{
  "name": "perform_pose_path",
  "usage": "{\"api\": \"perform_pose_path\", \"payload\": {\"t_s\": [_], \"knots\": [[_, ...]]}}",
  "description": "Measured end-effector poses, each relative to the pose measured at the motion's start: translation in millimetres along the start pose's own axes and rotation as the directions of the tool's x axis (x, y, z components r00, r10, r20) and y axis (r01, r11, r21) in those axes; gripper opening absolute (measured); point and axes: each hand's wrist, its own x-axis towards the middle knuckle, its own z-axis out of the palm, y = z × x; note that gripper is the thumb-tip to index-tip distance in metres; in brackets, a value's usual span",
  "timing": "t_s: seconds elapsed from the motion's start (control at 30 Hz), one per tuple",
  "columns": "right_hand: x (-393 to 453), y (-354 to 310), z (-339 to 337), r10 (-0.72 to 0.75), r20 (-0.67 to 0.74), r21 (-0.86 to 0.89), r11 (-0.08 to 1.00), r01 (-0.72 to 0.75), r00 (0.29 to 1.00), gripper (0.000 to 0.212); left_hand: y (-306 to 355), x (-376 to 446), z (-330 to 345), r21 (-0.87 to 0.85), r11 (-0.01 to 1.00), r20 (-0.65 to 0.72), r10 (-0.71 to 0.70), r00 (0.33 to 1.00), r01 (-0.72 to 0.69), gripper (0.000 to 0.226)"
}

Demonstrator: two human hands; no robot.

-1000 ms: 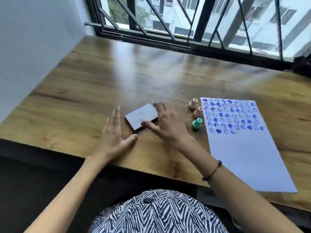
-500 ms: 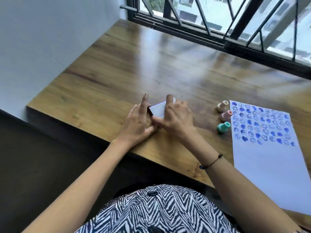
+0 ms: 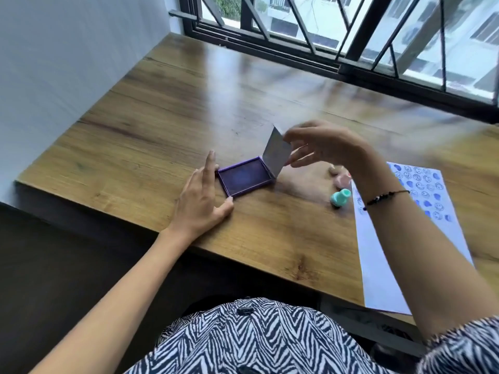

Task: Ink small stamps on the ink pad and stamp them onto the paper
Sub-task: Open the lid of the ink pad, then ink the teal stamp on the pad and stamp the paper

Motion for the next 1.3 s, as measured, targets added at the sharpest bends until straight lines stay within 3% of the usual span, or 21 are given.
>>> {"api": "perform_pose_path", "payload": {"t_s": [0.2,0.27,0.37,0.5,0.63,0.7,0.8,0.83,0.9,0.93,1.0,1.17,1.3], "knots": [[14.3,13.6,-28.3,-0.016,-0.18,-0.066,0.998,0.004,0.983,0.017,12.0,-0.8,-4.0,-0.011,0.997,-0.03,0.08,0.996,-0.08,0.083],[16.3,18.0,-29.5,-0.039,-0.25,-0.138,0.99,0.004,0.968,0.006,22.3,-1.3,-3.6,-0.074,0.991,-0.063,0.103,0.993,-0.107,0.076],[7.4,24.5,-33.4,-0.084,-0.365,-0.242,0.97,-0.008,0.927,0.021,44.9,-0.4,4.2,-0.176,0.98,-0.077,0.082,0.994,-0.094,0.07],[-35.4,46.8,-30.3,-0.288,-0.444,-0.609,0.792,-0.05,0.848,0.012,75.1,-0.7,16.0,-0.259,0.956,-0.125,0.106,0.986,-0.135,0.057],[-69.2,88.8,-7.9,-0.208,-0.42,-0.769,0.599,-0.224,0.884,0.03,98.4,-1.9,26.5,-0.313,0.935,-0.173,0.116,0.978,-0.167,0.041],[-72.1,101.3,4.1,-0.221,-0.419,-0.787,0.572,-0.231,0.88,0.029,105.5,-2.3,30.1,-0.357,0.921,-0.181,0.098,0.979,-0.158,0.034],[-72.9,108.1,15.5,-0.375,-0.446,-0.683,0.73,-0.038,0.813,0.014,113.7,-3.0,35.5,-0.539,0.842,-0.082,-0.027,0.996,-0.021,0.029],[-72.6,107.6,17.1,-0.368,-0.478,-0.558,0.829,0.048,0.797,0.011,115.0,-3.1,36.8,-0.599,0.799,-0.009,-0.081,0.997,0.06,0.029],[-74.6,100.6,21.4,-0.249,-0.49,-0.157,0.968,0.197,0.835,0.006,116.8,-2.9,38.9,-0.687,0.701,0.13,-0.139,0.982,0.19,0.033],[-75.1,97.3,24.2,-0.203,-0.454,0.027,0.97,0.241,0.867,0.007,117.1,-3.1,39.4,-0.715,0.662,0.169,-0.147,0.975,0.223,0.035],[-73.3,92.5,30.5,-0.18,-0.378,0.216,0.937,0.276,0.908,0.008,116.6,-3.0,38.0,-0.746,0.623,0.178,-0.154,0.972,0.235,0.034],[-62.8,83.0,48.5,-0.211,-0.315,0.324,0.892,0.314,0.925,0.012,106.8,-5.5,31.2,-0.777,0.594,0.101,-0.213,0.972,0.211,0.018],[-50.0,71.4,61.6,-0.297,-0.301,0.221,0.903,0.37,0.906,0.018,89.8,-8.7,24.5,-0.818,0.535,0.041,-0.31,0.95,0.21,0.011]]}}
